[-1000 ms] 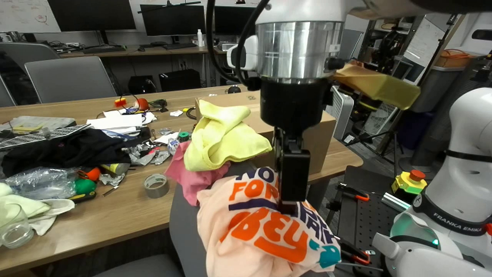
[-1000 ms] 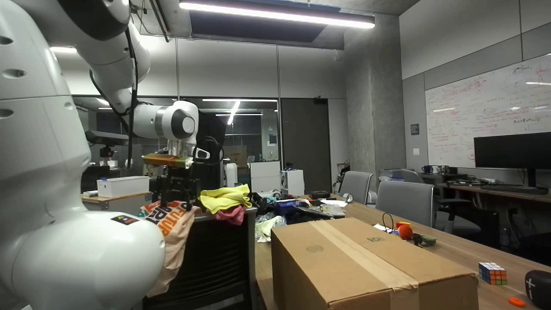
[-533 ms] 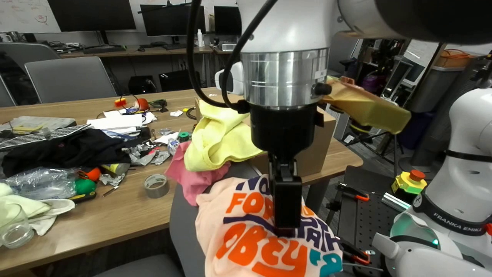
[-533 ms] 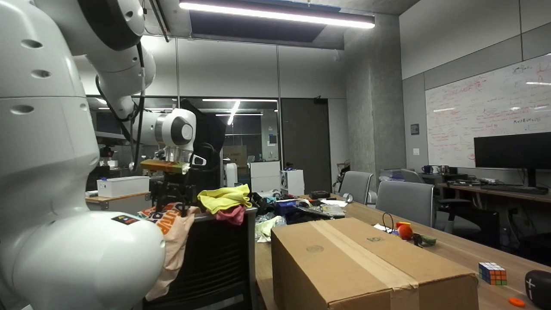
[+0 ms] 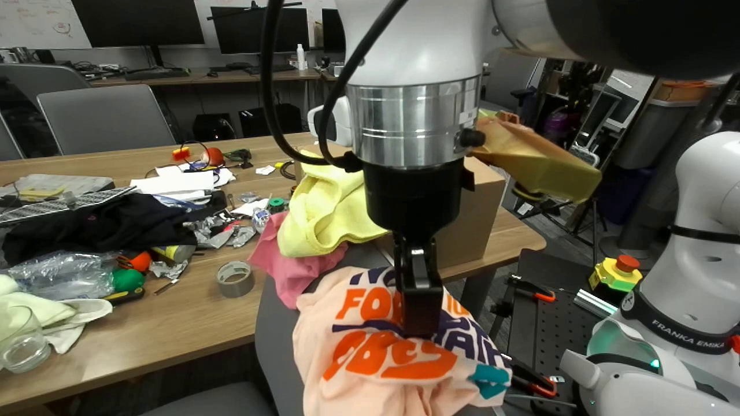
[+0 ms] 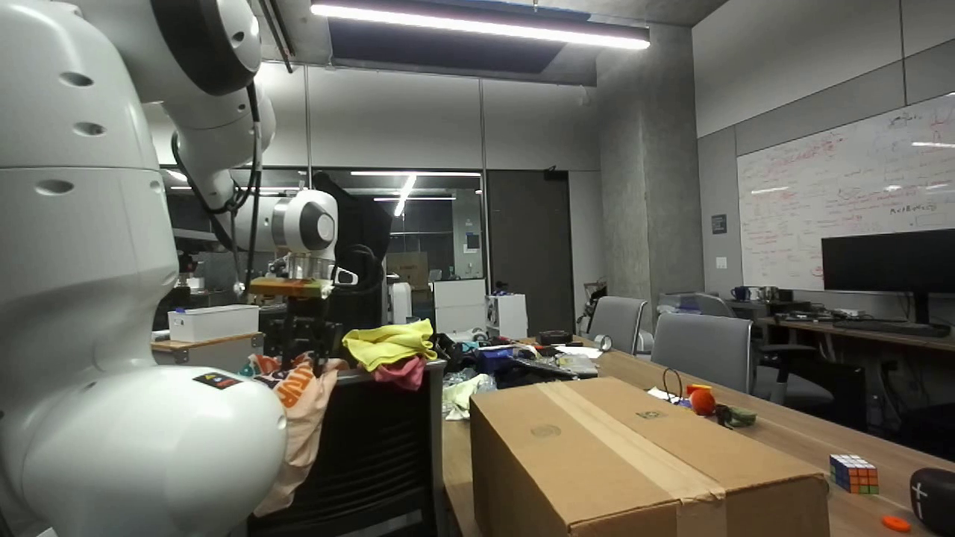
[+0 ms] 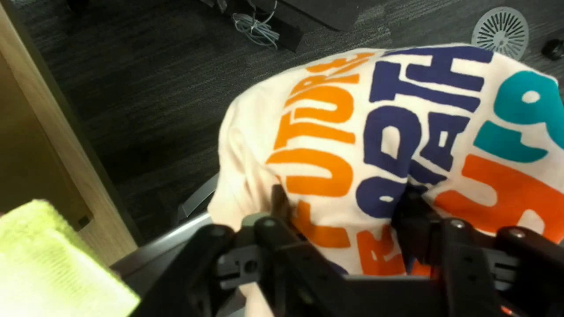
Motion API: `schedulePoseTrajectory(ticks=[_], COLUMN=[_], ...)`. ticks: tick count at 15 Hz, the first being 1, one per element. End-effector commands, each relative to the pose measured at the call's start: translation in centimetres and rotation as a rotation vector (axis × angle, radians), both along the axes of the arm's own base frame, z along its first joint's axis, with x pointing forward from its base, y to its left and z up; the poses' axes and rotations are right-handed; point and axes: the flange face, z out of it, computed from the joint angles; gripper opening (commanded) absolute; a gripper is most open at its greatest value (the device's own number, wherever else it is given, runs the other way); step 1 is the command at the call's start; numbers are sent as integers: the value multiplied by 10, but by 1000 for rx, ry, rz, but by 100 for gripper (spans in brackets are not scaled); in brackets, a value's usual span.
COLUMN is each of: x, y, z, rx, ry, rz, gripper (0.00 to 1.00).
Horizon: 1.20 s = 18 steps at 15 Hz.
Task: Remove the t-shirts and yellow towel from the backrest of the chair and put them on the brown box
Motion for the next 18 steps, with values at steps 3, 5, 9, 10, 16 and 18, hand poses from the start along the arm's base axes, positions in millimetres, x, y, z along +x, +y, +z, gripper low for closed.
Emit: schedulePoseTrajectory(ticks=[3, 5, 9, 10, 16, 18], x=[5, 3, -3, -6, -32, -39], y=[6, 6, 7, 8, 15, 13], z=[7, 11, 23, 28, 68, 89], rx=[-40, -47, -62, -68, -65, -66], ry=[-30, -49, -96, -112, -220, -269], rz=[20, 31, 58, 68, 117, 121], gripper=[19, 3, 2, 2, 2, 2])
